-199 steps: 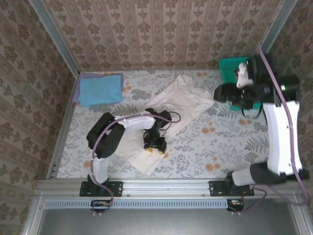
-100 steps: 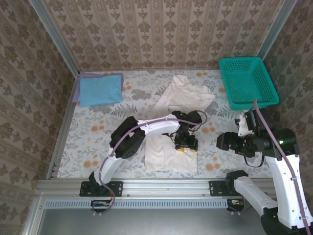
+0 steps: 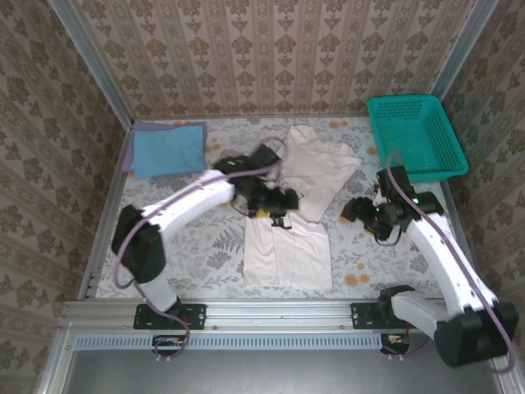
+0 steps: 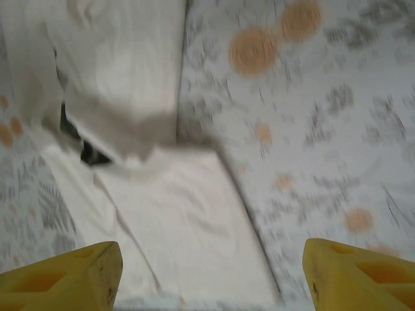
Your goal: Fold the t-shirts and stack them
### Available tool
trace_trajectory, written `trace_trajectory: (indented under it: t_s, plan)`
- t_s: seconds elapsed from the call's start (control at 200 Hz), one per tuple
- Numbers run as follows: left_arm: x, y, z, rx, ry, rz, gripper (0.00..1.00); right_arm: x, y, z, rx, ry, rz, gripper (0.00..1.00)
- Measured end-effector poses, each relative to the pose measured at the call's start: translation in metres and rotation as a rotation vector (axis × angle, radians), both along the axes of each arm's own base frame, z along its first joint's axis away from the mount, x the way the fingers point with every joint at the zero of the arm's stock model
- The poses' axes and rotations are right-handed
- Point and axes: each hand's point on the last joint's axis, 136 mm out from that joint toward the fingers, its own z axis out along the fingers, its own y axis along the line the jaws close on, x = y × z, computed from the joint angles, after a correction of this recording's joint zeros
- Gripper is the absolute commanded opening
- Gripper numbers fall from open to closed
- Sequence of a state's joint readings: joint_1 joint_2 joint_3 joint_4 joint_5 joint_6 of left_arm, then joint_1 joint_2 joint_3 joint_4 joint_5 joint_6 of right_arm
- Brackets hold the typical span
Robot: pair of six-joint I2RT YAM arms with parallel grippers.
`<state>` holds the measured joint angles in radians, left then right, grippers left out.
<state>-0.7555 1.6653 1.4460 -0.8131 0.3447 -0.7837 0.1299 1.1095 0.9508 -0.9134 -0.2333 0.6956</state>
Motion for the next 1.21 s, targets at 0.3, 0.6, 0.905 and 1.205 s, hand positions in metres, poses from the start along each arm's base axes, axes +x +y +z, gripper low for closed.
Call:
trace_trajectory:
  t_s: [0.3, 0.6, 0.905, 1.205]
  plan:
    - [0.064, 0.114, -0.037, 0.054, 0.026, 0.252, 0.83, 0.135, -0.004, -0.057, -0.095, -0.007, -0.120, 0.75]
    - [0.059, 0.144, -0.051, 0.129, 0.035, 0.200, 0.83, 0.248, -0.001, -0.077, -0.251, -0.060, -0.114, 0.72]
    - [0.072, 0.173, -0.048, 0.214, 0.005, 0.191, 0.83, 0.303, 0.007, -0.113, -0.347, -0.018, -0.065, 0.72]
    - [0.088, 0.184, -0.056, 0.244, 0.024, 0.214, 0.82, 0.366, 0.046, -0.114, -0.348, -0.108, 0.040, 0.72]
